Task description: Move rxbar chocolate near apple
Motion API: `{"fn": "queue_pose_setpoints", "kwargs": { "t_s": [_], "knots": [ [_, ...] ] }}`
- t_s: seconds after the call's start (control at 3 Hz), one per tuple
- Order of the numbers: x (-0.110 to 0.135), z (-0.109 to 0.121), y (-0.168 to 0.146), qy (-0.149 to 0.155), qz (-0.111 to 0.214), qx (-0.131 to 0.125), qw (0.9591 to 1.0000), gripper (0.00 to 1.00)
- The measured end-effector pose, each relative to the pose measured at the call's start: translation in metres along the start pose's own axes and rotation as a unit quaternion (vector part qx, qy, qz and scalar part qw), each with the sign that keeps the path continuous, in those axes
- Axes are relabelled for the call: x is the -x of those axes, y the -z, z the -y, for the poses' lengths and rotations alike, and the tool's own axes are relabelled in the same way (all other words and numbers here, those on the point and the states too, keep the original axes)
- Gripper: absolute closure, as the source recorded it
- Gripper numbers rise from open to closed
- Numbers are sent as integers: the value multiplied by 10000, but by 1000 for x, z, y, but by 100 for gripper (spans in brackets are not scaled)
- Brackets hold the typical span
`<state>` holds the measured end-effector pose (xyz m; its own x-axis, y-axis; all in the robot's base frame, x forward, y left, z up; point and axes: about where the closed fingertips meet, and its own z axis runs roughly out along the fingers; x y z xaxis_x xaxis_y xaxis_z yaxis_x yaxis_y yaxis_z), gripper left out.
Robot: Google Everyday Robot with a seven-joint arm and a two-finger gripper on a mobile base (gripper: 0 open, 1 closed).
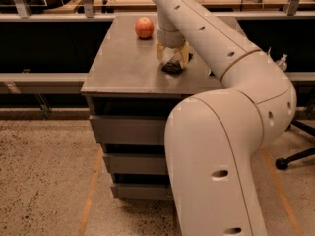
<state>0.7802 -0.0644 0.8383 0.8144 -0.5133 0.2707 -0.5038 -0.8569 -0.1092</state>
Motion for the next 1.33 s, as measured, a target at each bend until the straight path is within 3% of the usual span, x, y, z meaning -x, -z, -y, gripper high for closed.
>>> {"fn": "queue_pose_setpoints", "kwargs": {
  "t_s": [0.33, 0.67, 1.33],
  "knots": [
    [-1, 0, 4, 0, 1, 0, 10000, 17],
    [5, 1, -4, 83, 181, -26, 9998, 15],
    [8, 3, -4, 147, 350, -81, 9992, 61]
  ]
}}
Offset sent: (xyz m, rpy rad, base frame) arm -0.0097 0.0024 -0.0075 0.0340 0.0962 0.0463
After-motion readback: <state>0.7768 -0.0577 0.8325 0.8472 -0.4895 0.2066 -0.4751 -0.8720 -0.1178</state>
